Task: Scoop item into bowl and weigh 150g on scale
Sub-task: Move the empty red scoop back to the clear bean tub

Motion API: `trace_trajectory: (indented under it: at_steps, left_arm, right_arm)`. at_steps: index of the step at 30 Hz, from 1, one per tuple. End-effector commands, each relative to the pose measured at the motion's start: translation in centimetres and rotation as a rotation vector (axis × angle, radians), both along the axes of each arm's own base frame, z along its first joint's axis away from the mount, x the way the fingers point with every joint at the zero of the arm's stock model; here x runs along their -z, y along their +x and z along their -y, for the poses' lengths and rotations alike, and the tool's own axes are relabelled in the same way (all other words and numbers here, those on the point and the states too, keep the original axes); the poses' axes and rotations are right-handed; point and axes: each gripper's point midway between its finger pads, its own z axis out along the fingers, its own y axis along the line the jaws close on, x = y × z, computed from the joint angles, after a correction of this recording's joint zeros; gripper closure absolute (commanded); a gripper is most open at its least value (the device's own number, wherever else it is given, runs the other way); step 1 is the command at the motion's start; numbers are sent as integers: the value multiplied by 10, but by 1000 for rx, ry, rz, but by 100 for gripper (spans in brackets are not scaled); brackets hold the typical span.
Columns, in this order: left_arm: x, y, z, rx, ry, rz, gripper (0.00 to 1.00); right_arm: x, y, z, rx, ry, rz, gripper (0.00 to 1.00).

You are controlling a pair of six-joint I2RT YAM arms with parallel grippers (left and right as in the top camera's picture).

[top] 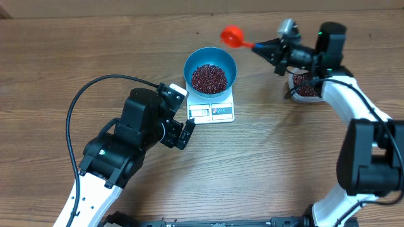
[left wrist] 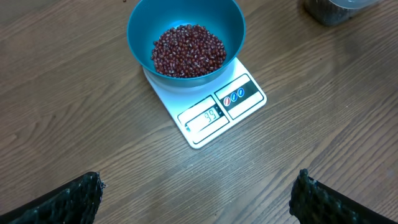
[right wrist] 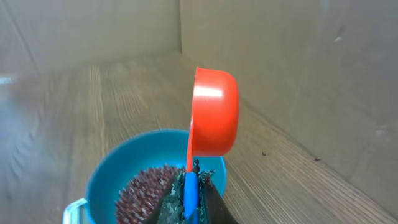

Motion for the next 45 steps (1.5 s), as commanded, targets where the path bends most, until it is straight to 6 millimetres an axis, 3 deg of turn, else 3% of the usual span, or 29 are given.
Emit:
trace_trajectory:
  at_steps: [1,6,11,15,20,25,34,37,41,45]
  left_arm:
    - [-7,0,1,14,-7,23,1]
    - [-7,0,1,14,-7,22,1]
    - [-7,0,1,14,-7,23,1]
    - [-7,0,1,14,-7,23,0]
    - [-7,0,0,14,-7,23,0]
    - [-7,0,1,14,-7,23,0]
    - [-7,0,1,14,-7,23,0]
    - [-7,0,1,14,-7,23,0]
    - [-7,0,0,14,-7,23,0]
    - [-7,0,1,14,-7,23,1]
  right_arm:
    - [-44,-16,0,-7,81,-64,96]
    - [-55,-21,1,6,137,-167,96]
    - [-60,-37,4,-94,172,-196,96]
    - [-65,-46,13,-143,189,-193,96]
    - [-67,-40,34,-76,255,-346,96]
    - [-65,-19,80,120,302,-406,96]
    - [-65,10,125,513,260,-370,96]
    - [-60,8,133,584,205,-364,96]
    - [-34,-4,153,750,60,-423,96]
    - [-23,-20,174,893,-68,-451,96]
